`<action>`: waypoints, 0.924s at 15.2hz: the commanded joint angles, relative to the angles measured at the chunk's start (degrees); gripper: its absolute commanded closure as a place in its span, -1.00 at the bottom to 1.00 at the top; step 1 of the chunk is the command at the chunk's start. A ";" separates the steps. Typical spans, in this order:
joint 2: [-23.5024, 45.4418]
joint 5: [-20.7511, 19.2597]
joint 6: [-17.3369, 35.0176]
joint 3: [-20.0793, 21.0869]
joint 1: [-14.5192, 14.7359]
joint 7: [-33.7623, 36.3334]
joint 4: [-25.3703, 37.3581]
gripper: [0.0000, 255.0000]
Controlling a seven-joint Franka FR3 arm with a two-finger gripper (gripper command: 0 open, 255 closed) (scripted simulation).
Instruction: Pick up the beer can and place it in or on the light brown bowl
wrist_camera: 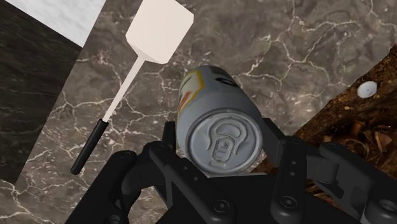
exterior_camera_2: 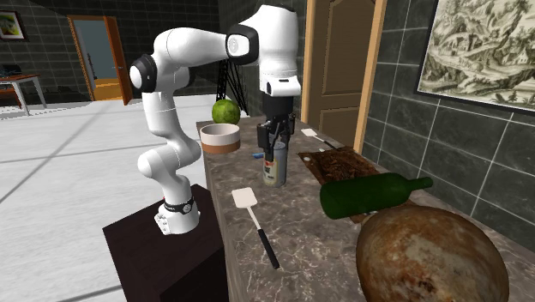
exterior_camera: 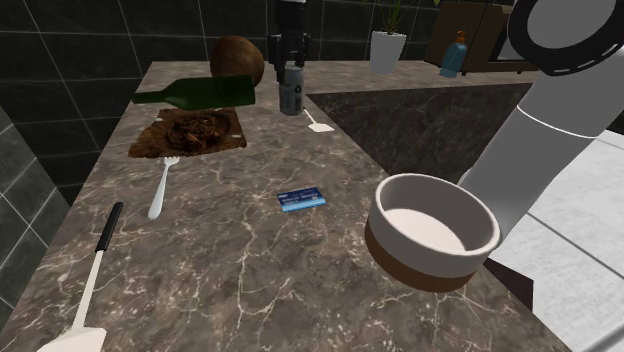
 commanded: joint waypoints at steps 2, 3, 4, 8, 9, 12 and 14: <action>0.91 -0.06 -2.53 -0.01 -0.02 0.03 3.45 1.00; 1.20 -0.08 -3.37 0.00 -0.01 0.06 4.58 1.00; 1.50 -0.09 -4.22 0.01 -0.01 0.08 5.73 1.00; 2.91 -0.18 -7.69 0.04 0.00 0.19 10.59 1.00; 3.31 -0.20 -8.58 0.05 0.01 0.22 11.89 1.00; 4.65 -0.28 -11.33 0.09 0.04 0.31 15.98 1.00; 5.67 -0.35 -13.24 0.12 0.06 0.38 18.91 1.00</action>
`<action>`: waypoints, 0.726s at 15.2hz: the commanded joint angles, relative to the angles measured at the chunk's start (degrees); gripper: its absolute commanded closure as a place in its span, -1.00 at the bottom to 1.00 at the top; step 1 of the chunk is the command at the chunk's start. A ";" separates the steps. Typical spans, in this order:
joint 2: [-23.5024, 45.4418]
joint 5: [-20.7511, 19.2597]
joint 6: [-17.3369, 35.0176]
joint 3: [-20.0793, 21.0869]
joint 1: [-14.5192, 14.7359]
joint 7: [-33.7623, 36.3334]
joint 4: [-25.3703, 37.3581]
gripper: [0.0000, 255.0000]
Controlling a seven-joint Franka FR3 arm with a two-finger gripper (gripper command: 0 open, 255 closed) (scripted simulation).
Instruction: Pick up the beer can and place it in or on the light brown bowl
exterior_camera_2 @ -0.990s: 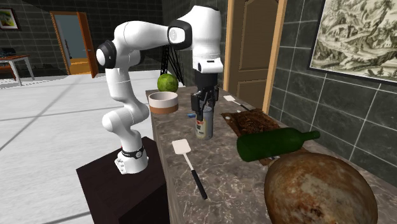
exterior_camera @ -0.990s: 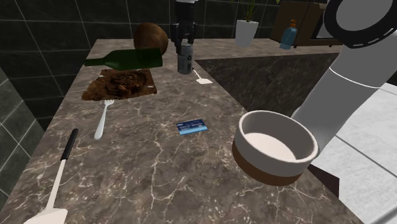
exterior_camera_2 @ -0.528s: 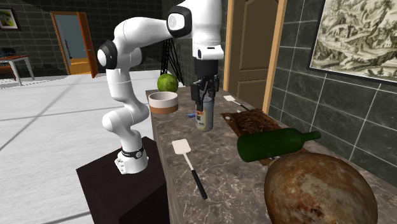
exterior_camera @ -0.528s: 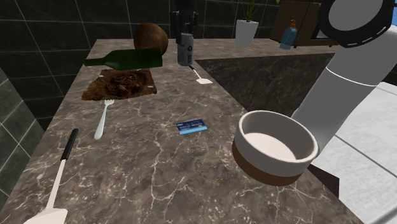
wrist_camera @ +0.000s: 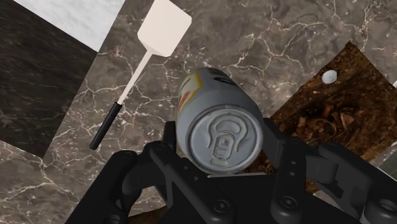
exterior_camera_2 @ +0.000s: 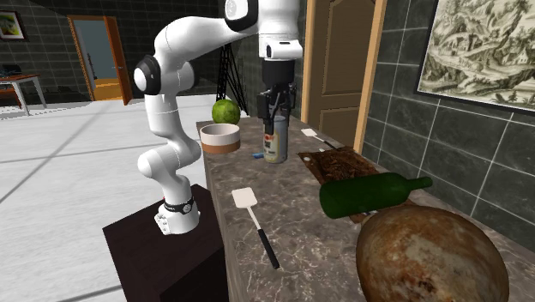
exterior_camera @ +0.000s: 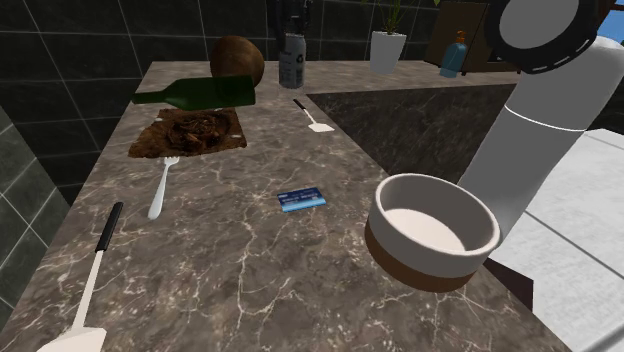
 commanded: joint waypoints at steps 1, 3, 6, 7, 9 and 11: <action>1.37 -0.08 -2.17 0.05 0.04 0.10 3.53 1.00; 2.58 -0.16 -4.20 0.09 0.08 0.18 6.78 1.00; 0.89 -0.02 -4.95 0.33 0.32 0.73 5.85 1.00; -1.42 0.17 -4.65 0.57 0.55 1.23 3.25 1.00; -5.79 0.60 -4.36 1.07 1.00 2.28 -1.39 1.00; -9.89 1.10 -4.39 1.63 1.46 3.37 -5.41 1.00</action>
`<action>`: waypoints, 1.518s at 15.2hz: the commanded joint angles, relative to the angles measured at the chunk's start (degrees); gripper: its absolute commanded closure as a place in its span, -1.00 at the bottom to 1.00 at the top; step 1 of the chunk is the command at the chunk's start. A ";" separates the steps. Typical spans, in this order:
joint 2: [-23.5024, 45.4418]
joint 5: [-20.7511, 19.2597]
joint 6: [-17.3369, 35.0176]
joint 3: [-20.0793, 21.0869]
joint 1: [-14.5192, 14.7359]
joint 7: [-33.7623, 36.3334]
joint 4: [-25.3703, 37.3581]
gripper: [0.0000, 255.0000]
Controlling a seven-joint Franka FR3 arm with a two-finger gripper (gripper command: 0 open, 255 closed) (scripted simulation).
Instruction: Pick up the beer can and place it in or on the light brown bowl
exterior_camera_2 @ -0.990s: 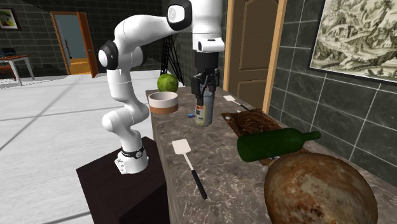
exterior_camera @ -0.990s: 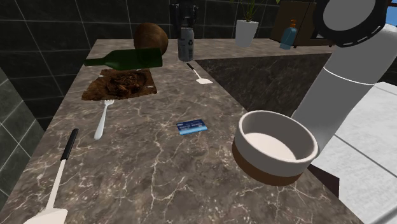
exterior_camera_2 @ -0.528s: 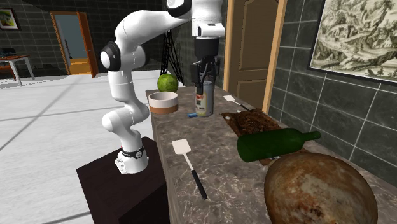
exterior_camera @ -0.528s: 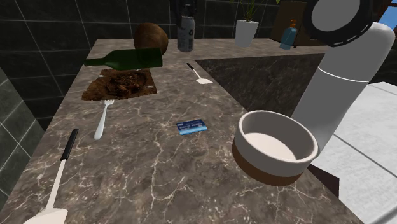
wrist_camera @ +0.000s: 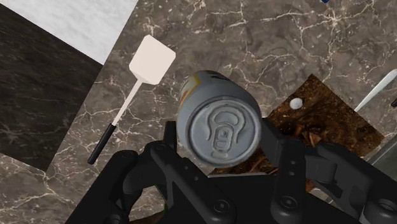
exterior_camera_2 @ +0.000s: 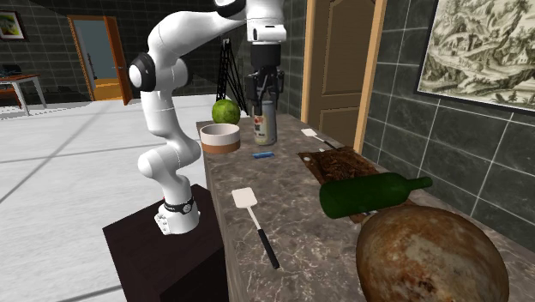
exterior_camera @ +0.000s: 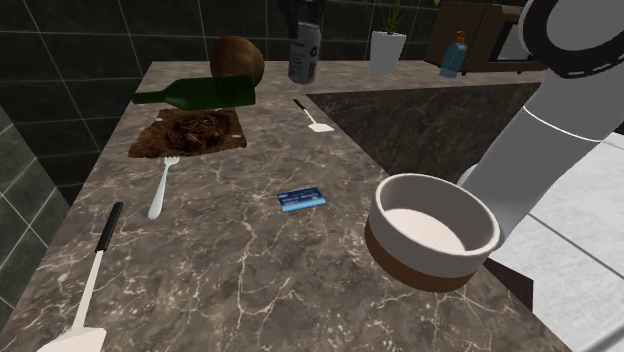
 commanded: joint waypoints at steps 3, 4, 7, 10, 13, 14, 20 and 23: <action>-8.36 1.17 -0.48 1.30 0.96 2.41 -7.77 1.00; -10.18 1.50 -0.78 1.63 1.19 3.01 -9.25 1.00; -15.38 2.61 -2.00 2.70 1.90 4.90 -13.12 1.00; -20.23 3.91 -3.61 3.87 2.63 6.93 -16.19 1.00; -24.73 5.42 -5.56 5.14 3.36 9.13 -18.54 1.00; -26.16 5.97 -6.27 5.58 3.62 9.91 -19.17 1.00; -33.85 9.83 -11.07 8.47 4.99 15.00 -21.39 1.00; -37.13 12.14 -13.71 10.05 5.59 17.88 -21.55 1.00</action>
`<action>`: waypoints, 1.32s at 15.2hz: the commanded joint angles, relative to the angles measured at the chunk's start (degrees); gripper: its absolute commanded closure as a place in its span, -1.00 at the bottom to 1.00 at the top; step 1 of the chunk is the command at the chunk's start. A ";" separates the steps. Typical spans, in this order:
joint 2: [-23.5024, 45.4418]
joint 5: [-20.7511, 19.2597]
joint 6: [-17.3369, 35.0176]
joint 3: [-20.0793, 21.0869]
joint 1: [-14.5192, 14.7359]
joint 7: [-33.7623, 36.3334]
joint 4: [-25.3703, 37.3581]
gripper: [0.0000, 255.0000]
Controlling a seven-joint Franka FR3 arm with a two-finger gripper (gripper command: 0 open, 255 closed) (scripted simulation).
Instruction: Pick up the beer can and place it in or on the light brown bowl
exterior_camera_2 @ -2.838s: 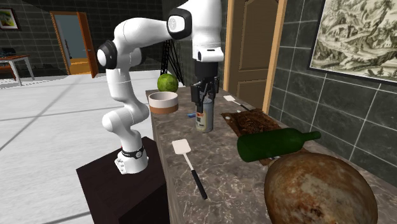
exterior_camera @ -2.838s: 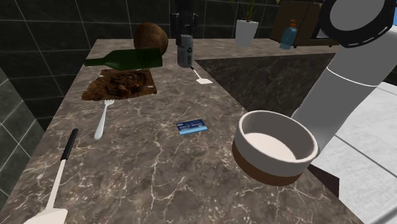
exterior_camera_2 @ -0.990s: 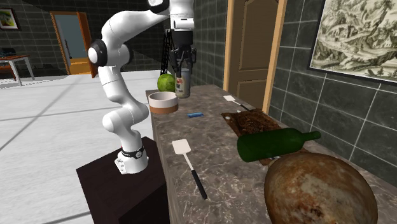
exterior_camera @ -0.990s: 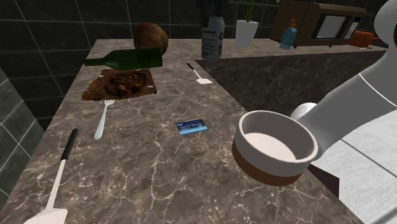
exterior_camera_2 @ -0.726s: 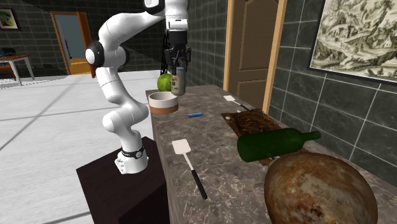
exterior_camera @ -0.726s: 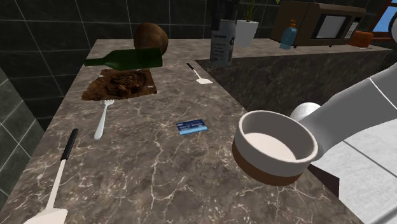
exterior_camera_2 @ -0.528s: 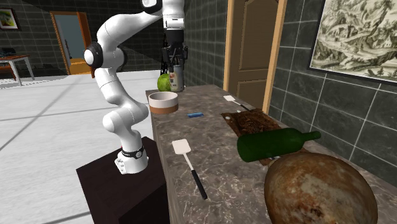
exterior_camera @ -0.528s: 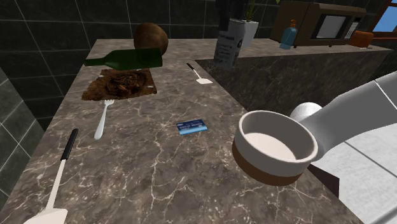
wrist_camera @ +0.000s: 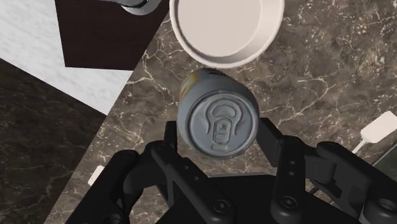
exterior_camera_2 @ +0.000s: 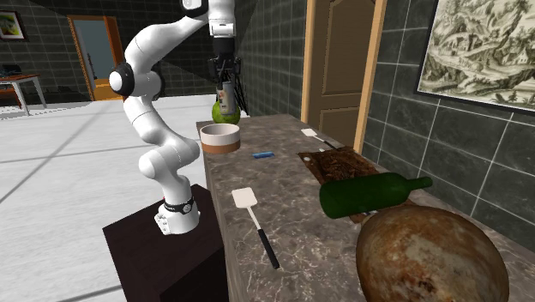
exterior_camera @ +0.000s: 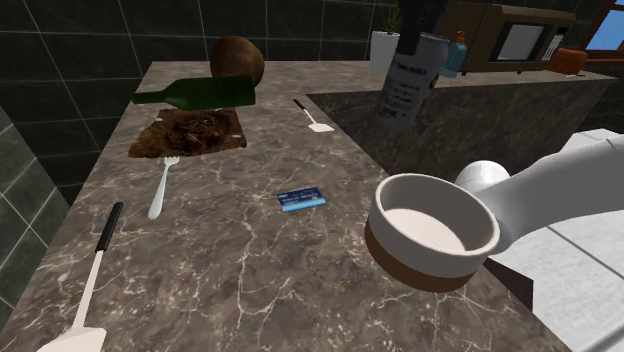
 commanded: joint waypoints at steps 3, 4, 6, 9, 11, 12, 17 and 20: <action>-4.65 3.42 -3.68 2.05 0.78 4.04 -0.27 1.00; -5.53 4.35 -4.60 2.61 0.90 5.14 0.01 1.00; -7.73 7.13 -7.19 4.22 1.12 8.31 1.13 1.00; -9.89 7.32 -5.46 4.33 1.44 7.77 -2.76 1.00; -11.28 7.48 -4.35 4.44 1.64 7.43 -5.27 1.00; -11.97 7.56 -3.81 4.51 1.74 7.27 -6.50 1.00; -15.26 8.07 -1.18 4.92 2.25 6.55 -12.42 1.00; -17.15 8.43 0.33 5.25 2.56 6.17 -15.81 1.00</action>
